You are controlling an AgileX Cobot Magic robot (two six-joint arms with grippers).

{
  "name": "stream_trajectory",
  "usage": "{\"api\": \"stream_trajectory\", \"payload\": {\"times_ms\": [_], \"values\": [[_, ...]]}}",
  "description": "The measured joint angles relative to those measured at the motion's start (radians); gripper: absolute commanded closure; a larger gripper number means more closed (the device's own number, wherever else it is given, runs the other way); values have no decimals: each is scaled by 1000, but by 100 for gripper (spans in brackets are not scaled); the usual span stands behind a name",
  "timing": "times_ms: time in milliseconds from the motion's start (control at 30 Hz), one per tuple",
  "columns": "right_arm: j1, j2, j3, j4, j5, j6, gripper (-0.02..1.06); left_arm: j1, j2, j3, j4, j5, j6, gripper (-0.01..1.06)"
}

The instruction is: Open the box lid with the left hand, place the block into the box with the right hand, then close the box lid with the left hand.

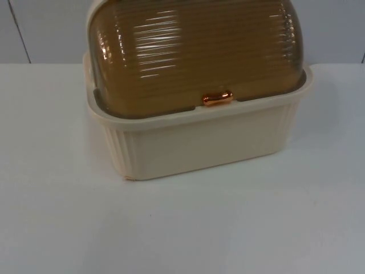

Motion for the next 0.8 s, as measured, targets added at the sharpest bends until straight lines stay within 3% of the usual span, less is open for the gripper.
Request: {"api": "stream_trajectory", "payload": {"times_ms": [167, 533, 633, 800], "values": [[36, 0, 85, 4, 4, 2, 0, 0, 2, 39, 0, 42, 0, 0], [101, 0, 113, 1, 30, 48, 0, 0, 2, 39, 0, 40, 0, 0], [101, 2, 155, 1, 69, 67, 0, 0, 2, 45, 0, 71, 0, 0], [101, 2, 182, 13, 54, 72, 0, 0, 2, 82, 0, 146, 0, 0]]}}
